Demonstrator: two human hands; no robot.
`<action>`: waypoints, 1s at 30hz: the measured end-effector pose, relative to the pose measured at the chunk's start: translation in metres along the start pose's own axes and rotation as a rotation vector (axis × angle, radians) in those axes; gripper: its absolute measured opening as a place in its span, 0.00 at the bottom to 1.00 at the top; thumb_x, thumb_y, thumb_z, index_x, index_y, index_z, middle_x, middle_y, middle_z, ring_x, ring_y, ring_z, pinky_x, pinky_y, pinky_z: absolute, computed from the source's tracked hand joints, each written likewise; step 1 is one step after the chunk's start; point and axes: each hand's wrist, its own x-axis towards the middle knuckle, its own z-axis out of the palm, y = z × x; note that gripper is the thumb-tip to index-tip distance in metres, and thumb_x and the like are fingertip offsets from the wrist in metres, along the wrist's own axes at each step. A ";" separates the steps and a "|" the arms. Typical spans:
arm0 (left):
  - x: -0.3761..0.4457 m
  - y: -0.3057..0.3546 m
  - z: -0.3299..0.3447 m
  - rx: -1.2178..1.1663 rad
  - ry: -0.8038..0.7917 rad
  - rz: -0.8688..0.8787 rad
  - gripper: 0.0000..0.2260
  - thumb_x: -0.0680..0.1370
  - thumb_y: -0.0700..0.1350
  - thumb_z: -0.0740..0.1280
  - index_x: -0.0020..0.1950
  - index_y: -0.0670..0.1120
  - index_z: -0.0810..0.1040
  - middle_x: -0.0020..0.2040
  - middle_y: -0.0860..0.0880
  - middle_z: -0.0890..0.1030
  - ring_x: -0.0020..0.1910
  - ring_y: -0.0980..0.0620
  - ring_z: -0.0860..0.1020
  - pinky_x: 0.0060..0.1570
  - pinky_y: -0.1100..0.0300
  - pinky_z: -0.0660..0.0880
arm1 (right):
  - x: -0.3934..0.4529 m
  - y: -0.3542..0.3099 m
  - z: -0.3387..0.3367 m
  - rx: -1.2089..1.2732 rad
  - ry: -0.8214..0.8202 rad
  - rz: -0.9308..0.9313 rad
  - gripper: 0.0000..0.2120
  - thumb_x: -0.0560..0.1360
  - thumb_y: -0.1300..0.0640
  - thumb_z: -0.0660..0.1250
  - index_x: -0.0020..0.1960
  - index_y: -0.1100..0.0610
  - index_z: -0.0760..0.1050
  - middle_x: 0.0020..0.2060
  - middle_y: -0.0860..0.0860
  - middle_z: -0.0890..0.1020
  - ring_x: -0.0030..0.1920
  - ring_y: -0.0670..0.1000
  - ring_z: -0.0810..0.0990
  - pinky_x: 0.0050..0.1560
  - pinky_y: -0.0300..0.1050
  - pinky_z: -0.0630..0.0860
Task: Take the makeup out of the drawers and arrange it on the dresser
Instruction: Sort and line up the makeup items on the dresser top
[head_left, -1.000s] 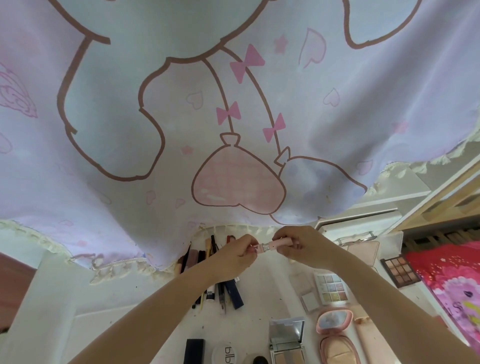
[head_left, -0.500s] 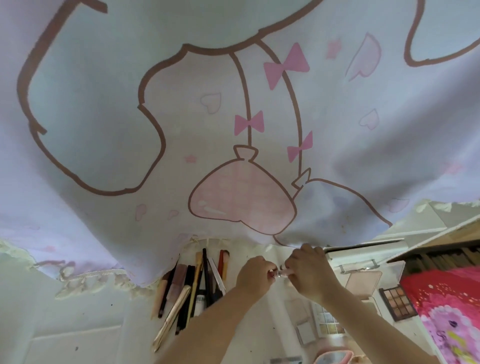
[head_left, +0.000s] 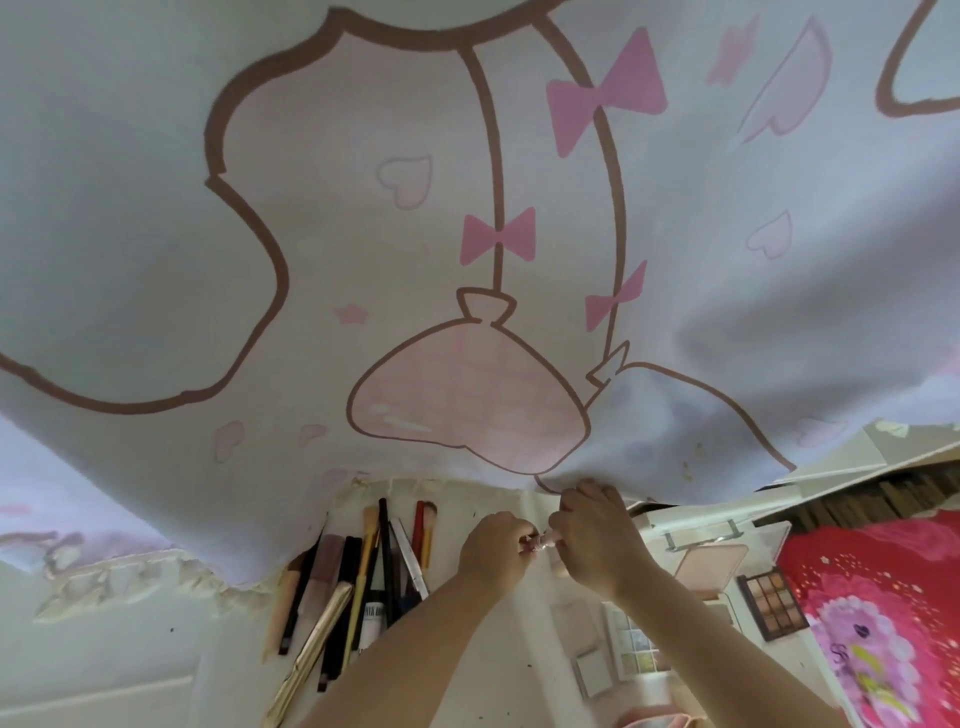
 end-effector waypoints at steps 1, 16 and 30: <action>0.000 0.000 -0.001 0.011 -0.005 0.001 0.11 0.78 0.44 0.63 0.55 0.40 0.78 0.54 0.42 0.77 0.55 0.46 0.74 0.50 0.60 0.69 | 0.001 0.001 0.001 -0.006 0.002 -0.015 0.16 0.35 0.50 0.78 0.19 0.49 0.75 0.20 0.44 0.73 0.27 0.45 0.77 0.37 0.34 0.68; -0.058 -0.051 -0.063 0.524 0.169 -0.001 0.14 0.81 0.44 0.53 0.64 0.45 0.69 0.62 0.48 0.70 0.61 0.50 0.69 0.60 0.58 0.66 | 0.002 -0.005 -0.001 0.072 -0.104 -0.063 0.15 0.76 0.57 0.58 0.60 0.51 0.75 0.59 0.51 0.74 0.66 0.53 0.64 0.65 0.44 0.59; -0.118 -0.077 -0.069 0.515 0.173 -0.104 0.13 0.79 0.44 0.55 0.60 0.45 0.74 0.61 0.49 0.73 0.62 0.52 0.69 0.59 0.62 0.69 | -0.006 -0.088 0.009 0.524 -0.122 -0.043 0.16 0.77 0.53 0.57 0.60 0.59 0.71 0.52 0.55 0.79 0.53 0.55 0.77 0.51 0.47 0.75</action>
